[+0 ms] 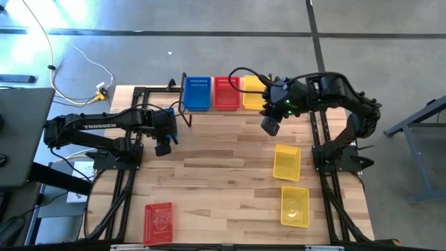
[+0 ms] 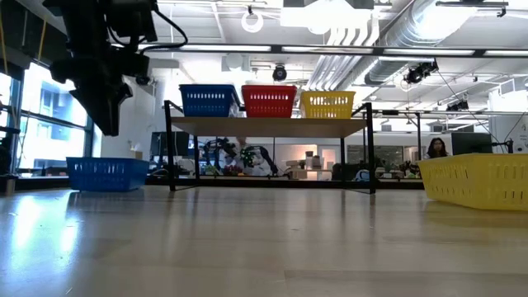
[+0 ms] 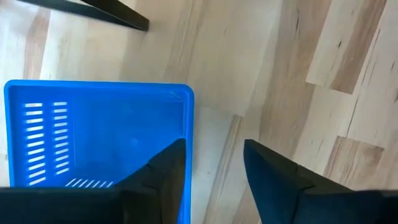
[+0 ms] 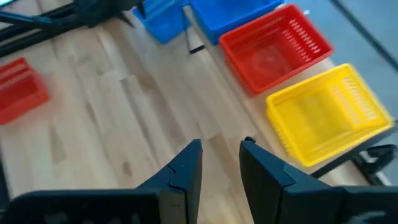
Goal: Stack baskets on shelf by color
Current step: Stack the blue bin on top of the blue bin on the shelf, then stack the top yellow bin on top of the yellow bin on the shelf
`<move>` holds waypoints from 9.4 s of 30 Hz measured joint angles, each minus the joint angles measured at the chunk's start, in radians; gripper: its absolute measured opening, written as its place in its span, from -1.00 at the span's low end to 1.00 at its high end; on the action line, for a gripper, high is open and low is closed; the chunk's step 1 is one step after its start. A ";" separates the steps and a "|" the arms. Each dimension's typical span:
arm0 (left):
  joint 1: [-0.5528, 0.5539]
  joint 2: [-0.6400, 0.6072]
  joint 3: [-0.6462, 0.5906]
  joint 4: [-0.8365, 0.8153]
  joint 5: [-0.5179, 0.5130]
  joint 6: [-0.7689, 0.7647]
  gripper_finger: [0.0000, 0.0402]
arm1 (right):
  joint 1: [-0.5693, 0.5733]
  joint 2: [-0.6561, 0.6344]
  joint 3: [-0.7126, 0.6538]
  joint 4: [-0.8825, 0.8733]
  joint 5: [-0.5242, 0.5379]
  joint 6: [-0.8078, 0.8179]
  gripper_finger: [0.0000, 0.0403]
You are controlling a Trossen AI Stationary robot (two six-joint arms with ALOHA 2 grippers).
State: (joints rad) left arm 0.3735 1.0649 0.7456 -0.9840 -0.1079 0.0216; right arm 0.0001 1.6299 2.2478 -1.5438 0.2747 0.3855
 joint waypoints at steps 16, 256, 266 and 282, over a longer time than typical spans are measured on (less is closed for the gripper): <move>0.000 0.063 0.000 -0.003 -0.043 -0.007 -0.29 | -0.008 0.000 -0.001 -0.001 0.004 -0.094 -0.53; -0.083 0.464 1.015 -0.370 -0.329 0.230 -0.45 | 0.011 0.000 -0.049 -0.027 -0.142 -0.052 -0.53; -0.154 0.309 0.883 -0.272 -0.145 0.155 -0.45 | 0.097 -0.032 -0.377 -0.026 -0.164 0.013 -0.53; -0.154 0.212 0.693 -0.109 -0.133 0.112 -0.45 | 0.222 -0.379 -1.086 0.309 -0.332 0.312 -0.53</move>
State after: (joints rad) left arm 0.2199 1.2774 1.4387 -1.0926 -0.2408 0.1335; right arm 0.2219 1.2504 1.1618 -1.2346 -0.0574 0.6978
